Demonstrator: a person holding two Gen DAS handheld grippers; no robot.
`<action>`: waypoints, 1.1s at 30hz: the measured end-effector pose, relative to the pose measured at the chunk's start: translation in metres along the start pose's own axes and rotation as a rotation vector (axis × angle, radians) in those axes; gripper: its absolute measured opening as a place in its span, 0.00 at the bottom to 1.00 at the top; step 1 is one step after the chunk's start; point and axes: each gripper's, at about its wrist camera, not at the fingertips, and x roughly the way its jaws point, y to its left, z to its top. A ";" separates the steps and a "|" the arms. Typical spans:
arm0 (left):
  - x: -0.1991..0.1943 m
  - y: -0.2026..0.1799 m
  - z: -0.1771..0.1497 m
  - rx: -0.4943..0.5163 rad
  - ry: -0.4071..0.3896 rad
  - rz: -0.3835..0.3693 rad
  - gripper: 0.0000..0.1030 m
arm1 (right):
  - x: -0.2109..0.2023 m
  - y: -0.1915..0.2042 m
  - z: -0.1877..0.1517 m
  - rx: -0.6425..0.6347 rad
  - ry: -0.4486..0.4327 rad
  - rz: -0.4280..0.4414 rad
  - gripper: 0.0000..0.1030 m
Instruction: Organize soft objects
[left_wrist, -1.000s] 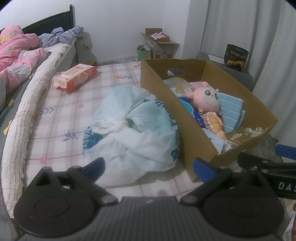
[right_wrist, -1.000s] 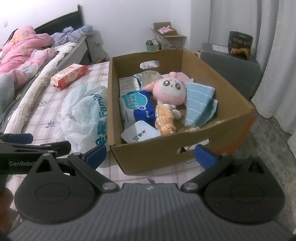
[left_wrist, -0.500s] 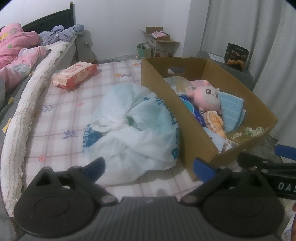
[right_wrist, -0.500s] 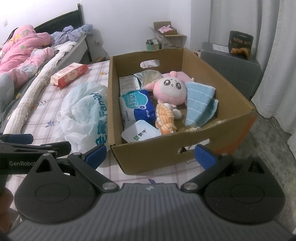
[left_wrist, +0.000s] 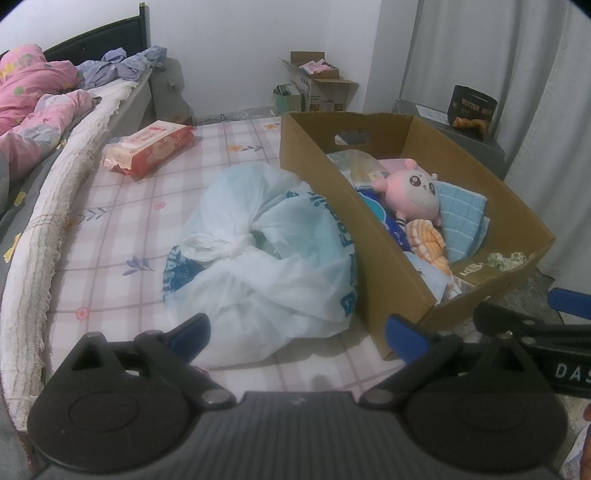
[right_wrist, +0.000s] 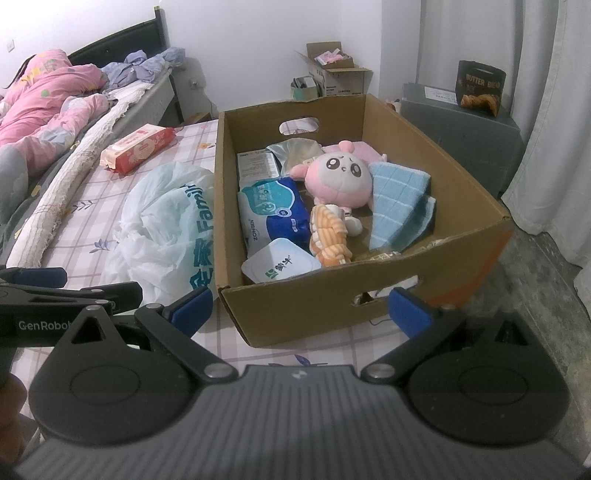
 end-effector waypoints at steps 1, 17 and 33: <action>0.000 0.000 0.000 0.000 0.001 0.000 0.98 | 0.000 0.000 0.000 0.000 0.000 0.000 0.99; 0.002 -0.008 0.001 0.004 0.017 -0.021 0.98 | -0.003 -0.009 -0.002 0.013 0.006 -0.013 0.99; 0.003 -0.011 0.003 0.006 0.021 -0.026 0.98 | -0.004 -0.014 -0.001 0.013 0.007 -0.018 0.99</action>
